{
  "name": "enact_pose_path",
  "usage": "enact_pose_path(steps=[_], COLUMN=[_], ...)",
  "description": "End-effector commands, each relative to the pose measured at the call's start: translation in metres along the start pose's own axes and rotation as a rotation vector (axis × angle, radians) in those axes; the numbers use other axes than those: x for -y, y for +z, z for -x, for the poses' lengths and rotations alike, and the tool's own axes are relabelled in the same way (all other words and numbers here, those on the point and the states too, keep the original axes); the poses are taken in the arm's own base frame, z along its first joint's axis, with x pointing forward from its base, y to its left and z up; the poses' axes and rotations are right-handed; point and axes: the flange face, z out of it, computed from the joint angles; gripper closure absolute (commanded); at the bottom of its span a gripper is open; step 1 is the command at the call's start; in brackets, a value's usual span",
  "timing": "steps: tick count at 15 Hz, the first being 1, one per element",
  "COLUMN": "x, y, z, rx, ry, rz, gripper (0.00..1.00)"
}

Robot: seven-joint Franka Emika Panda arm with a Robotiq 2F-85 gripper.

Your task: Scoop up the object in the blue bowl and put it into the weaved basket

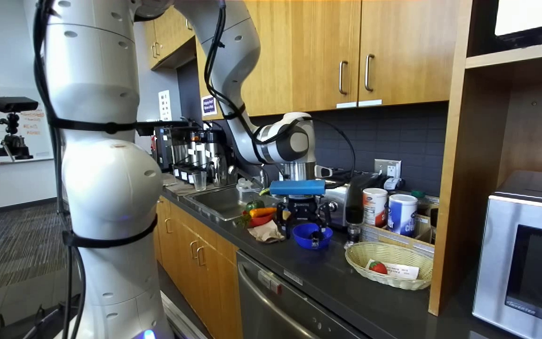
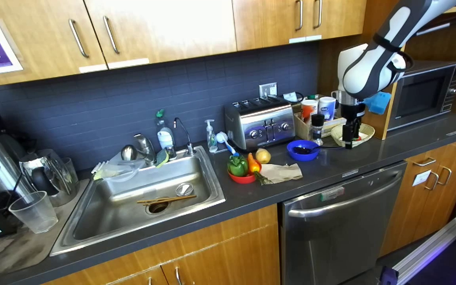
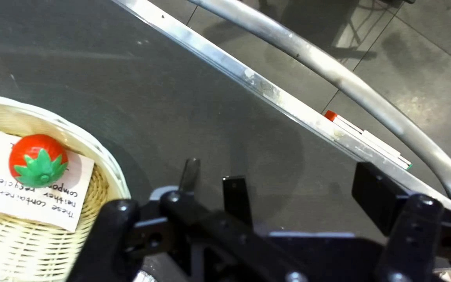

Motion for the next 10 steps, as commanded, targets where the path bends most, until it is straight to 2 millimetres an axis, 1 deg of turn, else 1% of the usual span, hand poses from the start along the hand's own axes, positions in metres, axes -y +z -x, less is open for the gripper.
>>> enact_pose_path(steps=[1,8,9,10], x=[0.003,0.0039,0.0013,0.0015], y=[-0.0071,-0.0088,-0.0031,-0.0034], z=[0.015,0.0189,0.0112,0.0117], rx=[-0.036,-0.048,-0.019,-0.021], ry=[-0.003,-0.008,0.001,0.0], rz=[-0.017,-0.04,-0.033,-0.036], gripper=[0.0,0.0,0.0,0.0])
